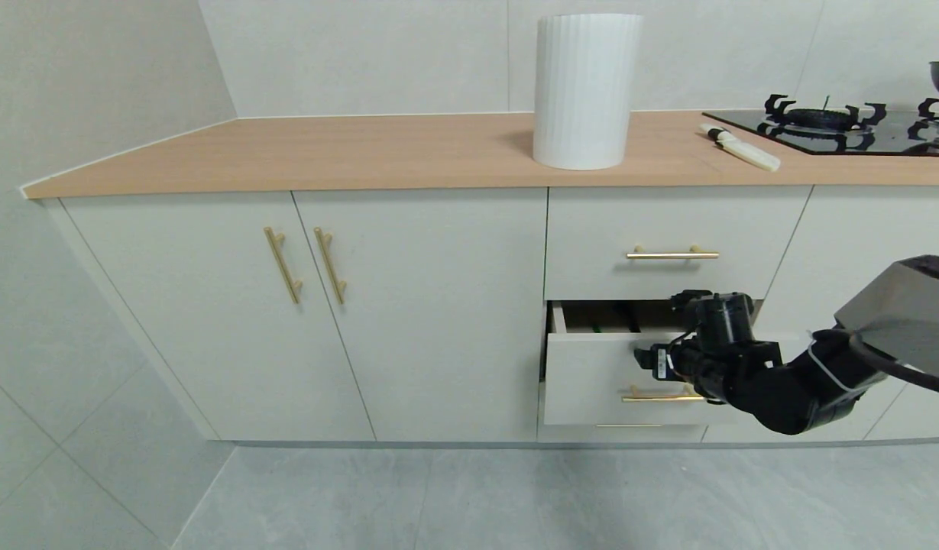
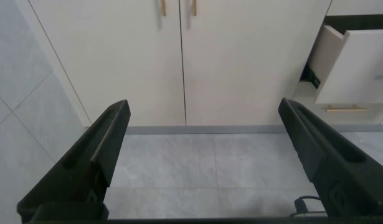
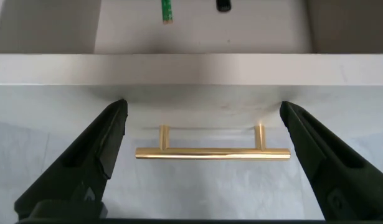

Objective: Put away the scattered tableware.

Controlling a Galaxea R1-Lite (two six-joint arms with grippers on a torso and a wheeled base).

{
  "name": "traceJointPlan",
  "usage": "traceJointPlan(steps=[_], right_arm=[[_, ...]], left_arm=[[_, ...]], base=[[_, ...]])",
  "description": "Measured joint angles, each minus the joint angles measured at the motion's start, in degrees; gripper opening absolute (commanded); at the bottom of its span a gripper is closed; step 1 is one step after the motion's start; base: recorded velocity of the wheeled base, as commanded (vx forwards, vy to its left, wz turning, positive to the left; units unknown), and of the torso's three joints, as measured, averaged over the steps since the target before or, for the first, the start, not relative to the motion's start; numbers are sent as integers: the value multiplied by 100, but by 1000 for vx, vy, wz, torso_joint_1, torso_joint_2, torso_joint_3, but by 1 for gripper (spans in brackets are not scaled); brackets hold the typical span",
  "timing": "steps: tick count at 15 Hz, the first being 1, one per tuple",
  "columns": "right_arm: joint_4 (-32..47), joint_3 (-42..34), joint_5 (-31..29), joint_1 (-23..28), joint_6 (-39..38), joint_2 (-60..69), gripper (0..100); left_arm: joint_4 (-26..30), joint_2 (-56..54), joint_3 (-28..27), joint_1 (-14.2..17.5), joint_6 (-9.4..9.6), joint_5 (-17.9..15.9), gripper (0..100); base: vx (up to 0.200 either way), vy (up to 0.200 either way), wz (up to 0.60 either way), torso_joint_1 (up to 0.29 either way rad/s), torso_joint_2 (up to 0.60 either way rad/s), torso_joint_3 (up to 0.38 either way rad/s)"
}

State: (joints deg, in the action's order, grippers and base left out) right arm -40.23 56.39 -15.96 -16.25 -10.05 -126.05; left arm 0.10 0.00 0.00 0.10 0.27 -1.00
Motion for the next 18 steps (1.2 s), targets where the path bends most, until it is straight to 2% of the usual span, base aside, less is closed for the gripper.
traceJointPlan(steps=[8,18], right_arm=[[-28,1139,4,324,-13,-664,100],[-137,2291,-88,429,-22,-1395,100]], left_arm=[[0,0,0,4,0,-1,100],[0,0,0,4,2,-1,100]], base=[[0,0,0,0,0,0],[0,0,0,0,0,0]])
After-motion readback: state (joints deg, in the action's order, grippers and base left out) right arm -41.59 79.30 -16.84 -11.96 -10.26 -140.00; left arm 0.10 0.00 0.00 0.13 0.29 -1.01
